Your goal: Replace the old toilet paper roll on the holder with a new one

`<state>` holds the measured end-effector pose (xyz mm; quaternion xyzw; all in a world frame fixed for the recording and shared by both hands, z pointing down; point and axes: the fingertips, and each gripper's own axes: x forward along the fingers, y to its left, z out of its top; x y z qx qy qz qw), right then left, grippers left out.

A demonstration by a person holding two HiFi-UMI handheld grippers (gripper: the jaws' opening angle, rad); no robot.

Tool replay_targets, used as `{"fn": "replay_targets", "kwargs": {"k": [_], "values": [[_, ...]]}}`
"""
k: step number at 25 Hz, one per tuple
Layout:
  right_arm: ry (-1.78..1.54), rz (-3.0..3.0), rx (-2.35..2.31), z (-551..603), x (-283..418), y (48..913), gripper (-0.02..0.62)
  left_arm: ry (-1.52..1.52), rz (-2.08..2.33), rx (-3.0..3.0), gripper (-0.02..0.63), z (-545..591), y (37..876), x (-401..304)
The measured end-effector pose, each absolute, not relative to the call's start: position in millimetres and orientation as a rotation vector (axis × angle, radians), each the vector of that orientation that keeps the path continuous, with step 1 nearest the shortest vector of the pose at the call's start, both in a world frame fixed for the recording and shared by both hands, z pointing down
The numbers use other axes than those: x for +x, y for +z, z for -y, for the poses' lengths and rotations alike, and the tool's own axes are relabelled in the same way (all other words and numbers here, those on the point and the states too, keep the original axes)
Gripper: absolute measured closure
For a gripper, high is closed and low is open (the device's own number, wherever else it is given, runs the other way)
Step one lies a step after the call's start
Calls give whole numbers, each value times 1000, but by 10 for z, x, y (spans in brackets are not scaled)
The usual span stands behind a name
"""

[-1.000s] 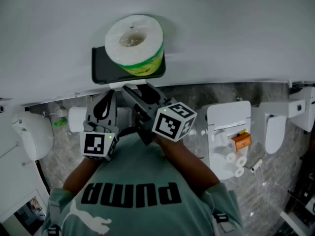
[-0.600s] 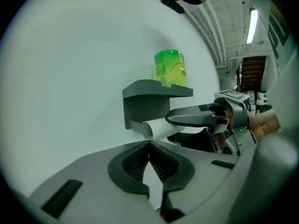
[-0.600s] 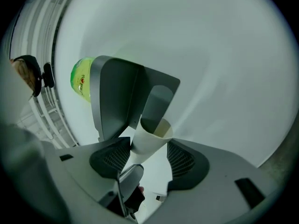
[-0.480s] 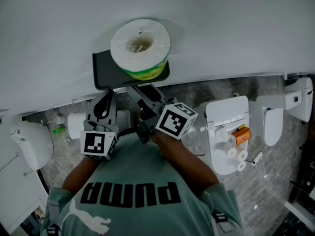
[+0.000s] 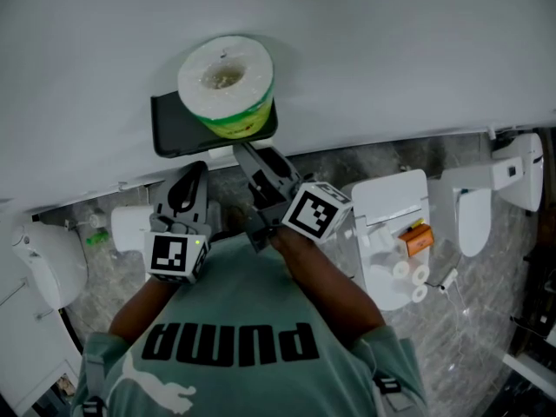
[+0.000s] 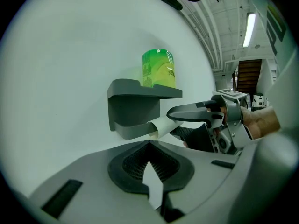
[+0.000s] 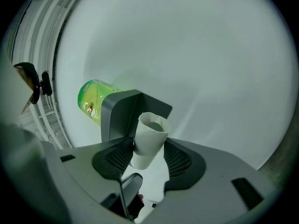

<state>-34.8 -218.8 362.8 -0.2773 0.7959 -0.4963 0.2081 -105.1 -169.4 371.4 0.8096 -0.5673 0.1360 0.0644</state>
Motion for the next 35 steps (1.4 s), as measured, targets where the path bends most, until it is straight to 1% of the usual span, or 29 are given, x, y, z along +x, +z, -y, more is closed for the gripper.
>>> {"fn": "replay_targets", "kwargs": {"k": [4,8,16,20,27,35], "values": [[-1362,-2212,-809,2234,-140,3616,385,425,1707,2431,603,1661,3688,-918],[-1333,-2216,-872,2286,87,3599,388,343,1733,2452,603,1679,3591,-792],[-1237,-2212,-994,2358,487,3529,396,342,1733,2452,603,1667,3564,-671],[-1165,-2206,-1067,2353,691,3485,400,288,1728,2478,603,1700,3533,-584],[-951,-2275,-1189,2210,894,3199,403,288,1676,2511,603,1732,3544,-511],[-642,-2515,-1390,1946,763,2940,405,269,1654,2524,603,1712,3519,-621]]}}
